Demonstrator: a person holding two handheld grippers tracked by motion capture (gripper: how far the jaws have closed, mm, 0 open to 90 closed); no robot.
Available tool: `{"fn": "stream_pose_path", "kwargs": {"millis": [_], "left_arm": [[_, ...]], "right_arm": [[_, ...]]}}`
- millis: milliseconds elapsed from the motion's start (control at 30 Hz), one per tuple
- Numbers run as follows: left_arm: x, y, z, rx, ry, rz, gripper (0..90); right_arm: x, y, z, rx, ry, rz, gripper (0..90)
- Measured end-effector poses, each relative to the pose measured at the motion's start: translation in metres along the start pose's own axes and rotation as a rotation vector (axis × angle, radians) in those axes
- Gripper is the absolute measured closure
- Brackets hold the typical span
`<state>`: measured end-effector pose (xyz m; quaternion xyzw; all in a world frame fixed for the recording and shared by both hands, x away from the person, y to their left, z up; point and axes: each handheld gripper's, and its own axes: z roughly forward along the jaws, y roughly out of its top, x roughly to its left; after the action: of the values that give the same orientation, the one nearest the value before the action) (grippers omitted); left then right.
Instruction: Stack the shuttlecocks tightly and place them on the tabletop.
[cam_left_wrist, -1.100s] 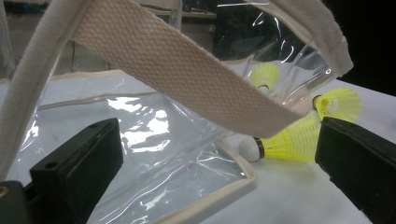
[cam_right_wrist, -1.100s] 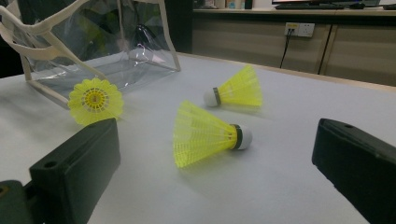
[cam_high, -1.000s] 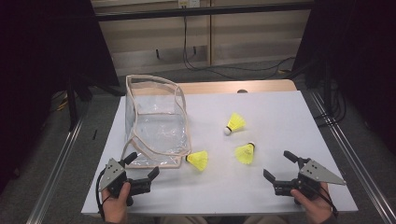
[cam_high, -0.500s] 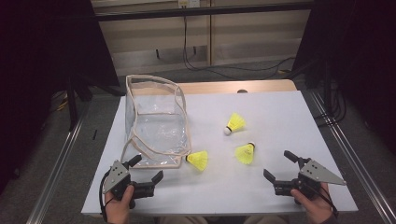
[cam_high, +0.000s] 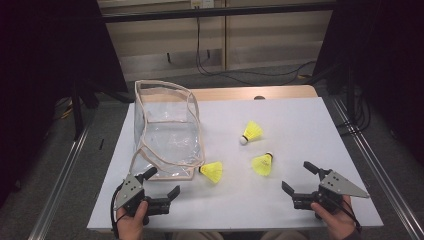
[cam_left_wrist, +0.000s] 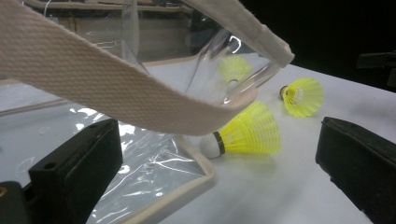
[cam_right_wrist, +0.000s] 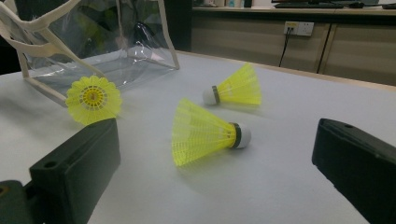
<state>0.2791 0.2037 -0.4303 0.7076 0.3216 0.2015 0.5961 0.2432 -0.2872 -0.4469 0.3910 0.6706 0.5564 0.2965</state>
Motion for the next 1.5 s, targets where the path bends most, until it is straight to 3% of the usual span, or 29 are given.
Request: {"fn": "stream_pose_path", "kwargs": {"millis": [233, 333, 467, 533, 633, 733, 867, 967, 1067, 1233, 1433, 1500], "left_arm": [[-0.006, 0.0, 0.002, 0.013, -0.016, 0.004, 0.0], [-0.01, 0.0, 0.005, 0.027, -0.048, 0.0, 0.3], [-0.014, 0.0, 0.009, 0.049, -0.065, 0.027, 1.1], [-0.016, -0.001, 0.011, 0.048, -0.069, 0.008, 1.3], [-0.016, -0.001, 0.013, 0.057, -0.072, 0.016, 1.3], [-0.018, 0.001, 0.016, 0.075, -0.072, 0.03, 1.1], [-0.019, 0.001, 0.02, 0.096, -0.079, 0.014, 1.5], [-0.024, -0.003, 0.027, 0.149, -0.109, 0.04, 2.2], [-0.027, -0.001, 0.032, 0.159, -0.132, 0.054, 2.3], [-0.028, -0.001, 0.038, 0.16, -0.143, 0.012, 2.2], [-0.031, 0.002, 0.045, 0.185, -0.143, 0.029, 2.2], [-0.033, 0.002, 0.048, 0.195, -0.157, 0.015, 2.1]], "right_arm": [[0.0, 0.0, 0.0, 0.001, 0.006, 0.002, 0.6], [0.0, 0.0, 0.001, 0.002, 0.007, 0.002, 0.6], [0.0, 0.0, 0.002, 0.0, 0.011, 0.0, 0.6], [0.0, 0.001, 0.002, -0.003, 0.014, 0.003, 0.7], [0.0, 0.0, 0.002, -0.001, 0.014, 0.002, 0.8], [0.0, 0.0, 0.002, -0.001, 0.013, 0.002, 0.8], [0.001, 0.001, 0.002, 0.002, 0.014, -0.003, 0.9], [0.001, 0.001, 0.003, 0.006, 0.017, 0.001, 1.0], [0.002, 0.002, 0.002, -0.001, 0.02, -0.003, 1.0], [0.001, 0.001, 0.002, -0.001, 0.018, 0.003, 1.1], [0.0, 0.002, 0.002, -0.004, 0.015, 0.0, 1.5], [0.0, 0.002, 0.002, -0.007, 0.014, -0.002, 1.6]]}}
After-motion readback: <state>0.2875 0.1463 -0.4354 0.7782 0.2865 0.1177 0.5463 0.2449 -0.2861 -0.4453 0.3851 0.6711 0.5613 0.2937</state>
